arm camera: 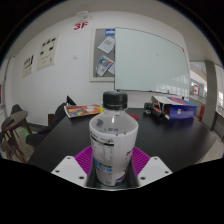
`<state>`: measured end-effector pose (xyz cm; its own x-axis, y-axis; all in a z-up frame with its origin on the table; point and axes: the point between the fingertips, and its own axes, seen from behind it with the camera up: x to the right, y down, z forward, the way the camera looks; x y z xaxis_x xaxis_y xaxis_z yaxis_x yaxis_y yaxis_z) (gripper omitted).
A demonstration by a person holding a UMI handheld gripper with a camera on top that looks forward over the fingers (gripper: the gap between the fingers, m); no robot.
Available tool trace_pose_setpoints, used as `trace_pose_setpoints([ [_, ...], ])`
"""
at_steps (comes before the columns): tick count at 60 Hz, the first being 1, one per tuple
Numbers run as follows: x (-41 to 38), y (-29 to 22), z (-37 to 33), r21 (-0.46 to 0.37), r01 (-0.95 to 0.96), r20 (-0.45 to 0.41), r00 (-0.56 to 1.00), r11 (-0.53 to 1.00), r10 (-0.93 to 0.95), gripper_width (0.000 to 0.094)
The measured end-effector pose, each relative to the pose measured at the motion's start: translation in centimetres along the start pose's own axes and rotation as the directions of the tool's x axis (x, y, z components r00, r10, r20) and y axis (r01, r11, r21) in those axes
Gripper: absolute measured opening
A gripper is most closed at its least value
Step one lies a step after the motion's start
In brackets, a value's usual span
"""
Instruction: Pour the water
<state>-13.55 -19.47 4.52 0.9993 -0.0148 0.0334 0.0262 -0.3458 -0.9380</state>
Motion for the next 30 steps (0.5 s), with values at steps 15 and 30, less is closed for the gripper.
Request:
trace_pose_setpoints([
  [15, 1.0, -1.1, -0.7, 0.016, 0.065, -0.022, 0.998, 0.998, -0.064, 0.0413],
  [30, 11.5, -9.2, 1.2, 0.015, 0.261, -0.232, 0.940, 0.965, -0.250, 0.0414],
])
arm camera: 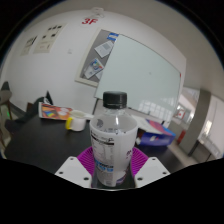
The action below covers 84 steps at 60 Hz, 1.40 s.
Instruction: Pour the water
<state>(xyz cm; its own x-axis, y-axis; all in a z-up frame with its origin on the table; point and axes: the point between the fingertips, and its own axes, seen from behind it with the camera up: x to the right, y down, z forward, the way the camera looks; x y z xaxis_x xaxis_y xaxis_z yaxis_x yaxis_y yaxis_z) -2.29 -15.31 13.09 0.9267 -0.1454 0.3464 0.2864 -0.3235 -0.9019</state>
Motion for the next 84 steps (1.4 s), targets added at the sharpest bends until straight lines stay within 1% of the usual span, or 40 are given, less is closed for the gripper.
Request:
trace_pose_setpoints([
  [4, 4.2, -1.7, 2.9, 0.004, 0.087, -0.078, 0.993, 0.996, -0.087, 0.0415],
  [10, 9.6, -6.3, 8.6, 0.021, 0.250, -0.173, 0.954, 0.968, -0.243, 0.0413],
  [13, 11.0, -9.3, 10.8, 0.030, 0.357, -0.234, 0.911, 0.934, -0.341, 0.0414],
  [18, 12.4, -14.1, 15.0, 0.035, 0.534, -0.311, 0.809, 0.844, -0.499, 0.0413],
  [23, 11.5, -18.5, 19.5, 0.036, 0.719, -0.366, 0.656, 0.694, -0.660, 0.0414],
  [26, 9.7, -20.7, 21.6, 0.054, 0.809, -0.386, 0.558, 0.586, -0.735, 0.0413],
  [30, 6.8, -23.0, 23.9, 0.085, 0.904, -0.410, 0.416, 0.419, -0.812, 0.0413],
  [32, 4.7, -24.0, 24.7, 0.086, 0.945, -0.431, 0.320, 0.315, -0.843, 0.0413],
  [35, 1.9, -24.5, 26.1, 0.081, 0.986, -0.455, 0.170, 0.149, -0.874, 0.0409],
  [37, 0.3, -24.3, 26.9, 0.098, 0.994, -0.461, 0.086, 0.046, -0.883, 0.0412],
  [40, -2.8, -23.8, 28.0, 0.116, 0.990, -0.459, -0.015, -0.077, -0.888, 0.0414],
  [44, -5.2, -22.3, 29.5, 0.109, 0.968, -0.453, -0.154, -0.226, -0.878, 0.0412],
  [47, -5.9, -20.7, 30.1, 0.124, 0.942, -0.454, -0.227, -0.313, -0.862, 0.0414],
  [49, -7.3, -20.2, 30.9, 0.118, 0.924, -0.451, -0.276, -0.364, -0.849, 0.0413],
  [54, -8.6, -18.4, 31.7, 0.125, 0.894, -0.441, -0.338, -0.430, -0.831, 0.0412],
  [60, -8.5, -17.7, 31.7, 0.140, 0.896, -0.431, -0.328, -0.421, -0.841, 0.0411],
  [67, -8.2, -17.9, 31.6, 0.157, 0.917, -0.419, -0.274, -0.366, -0.866, 0.0417],
  [72, -7.8, -19.2, 30.5, 0.202, 0.937, -0.422, -0.181, -0.287, -0.888, 0.0416],
  [74, -7.6, -20.0, 29.9, 0.230, 0.948, -0.411, -0.111, -0.221, -0.905, 0.0414],
  [77, -7.8, -22.0, 28.5, 0.324, 0.944, -0.387, 0.067, -0.067, -0.920, 0.0414],
  [79, -7.5, -23.3, 27.8, 0.369, 0.929, -0.357, 0.179, 0.038, -0.917, 0.0413],
  [81, -6.7, -24.5, 26.9, 0.412, 0.897, -0.309, 0.304, 0.161, -0.901, 0.0415],
  [84, -6.2, -26.1, 26.0, 0.472, 0.808, -0.210, 0.493, 0.354, -0.845, 0.0410],
])
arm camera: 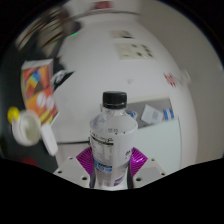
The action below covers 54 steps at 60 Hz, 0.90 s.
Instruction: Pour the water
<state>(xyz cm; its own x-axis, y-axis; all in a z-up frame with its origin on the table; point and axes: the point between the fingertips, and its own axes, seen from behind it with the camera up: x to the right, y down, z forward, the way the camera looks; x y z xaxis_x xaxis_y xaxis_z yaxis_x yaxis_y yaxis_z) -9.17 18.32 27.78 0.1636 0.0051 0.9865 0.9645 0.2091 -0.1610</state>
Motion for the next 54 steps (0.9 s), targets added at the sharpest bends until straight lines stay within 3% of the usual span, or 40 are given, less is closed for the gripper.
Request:
trace_pose_setpoints([
  [7, 2.9, 1.2, -1.2, -0.046, -0.428, -0.015, 0.904, 0.903, 0.428, 0.0417],
  [13, 1.2, 2.2, -2.0, -0.105, -0.734, 0.018, 0.673, 0.671, 0.740, 0.0415],
  [18, -2.9, 4.1, -2.6, -0.185, -0.873, 0.002, 0.459, 0.451, 0.888, 0.0413],
  [29, -11.8, 8.4, -3.1, -0.308, -0.921, -0.054, 0.267, 0.238, 0.962, 0.0412],
  [38, -17.9, 10.1, -2.9, -0.366, -0.911, -0.079, 0.234, 0.190, 0.969, 0.0412],
  [46, -21.6, 10.2, -2.9, -0.395, -0.903, -0.075, 0.214, 0.168, 0.974, 0.0442],
  [54, -21.2, 10.4, -2.9, -0.341, -0.930, -0.102, 0.182, 0.137, 0.978, 0.0435],
])
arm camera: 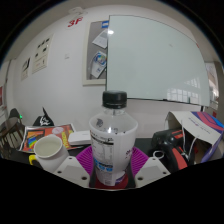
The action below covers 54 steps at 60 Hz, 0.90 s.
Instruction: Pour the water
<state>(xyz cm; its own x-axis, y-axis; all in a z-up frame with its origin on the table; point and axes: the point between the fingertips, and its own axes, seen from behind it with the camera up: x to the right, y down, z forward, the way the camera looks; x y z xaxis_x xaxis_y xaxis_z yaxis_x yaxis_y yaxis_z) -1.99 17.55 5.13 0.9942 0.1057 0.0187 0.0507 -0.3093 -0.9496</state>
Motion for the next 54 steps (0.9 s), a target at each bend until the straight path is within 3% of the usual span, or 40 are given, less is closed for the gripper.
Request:
trace_pose_setpoints([
  [7, 0.0, 0.1, 0.0, -0.020, 0.006, -0.003, 1.000, 1.000, -0.006, 0.0549],
  [13, 0.2, 1.6, -0.4, -0.116, -0.001, -0.019, 1.000, 0.993, -0.001, 0.0873],
  [15, 0.5, 1.7, -0.9, -0.132, -0.009, -0.036, 0.999, 0.991, 0.004, 0.0814],
  [19, 1.0, 1.6, -2.2, -0.140, -0.014, -0.065, 0.998, 0.990, 0.005, 0.0854],
  [29, 1.2, 0.1, -8.7, -0.144, 0.032, -0.118, 0.992, 0.989, -0.049, 0.0843],
  [54, -5.1, 1.0, -34.7, -0.178, 0.021, -0.169, 0.984, 0.984, -0.052, 0.0843],
])
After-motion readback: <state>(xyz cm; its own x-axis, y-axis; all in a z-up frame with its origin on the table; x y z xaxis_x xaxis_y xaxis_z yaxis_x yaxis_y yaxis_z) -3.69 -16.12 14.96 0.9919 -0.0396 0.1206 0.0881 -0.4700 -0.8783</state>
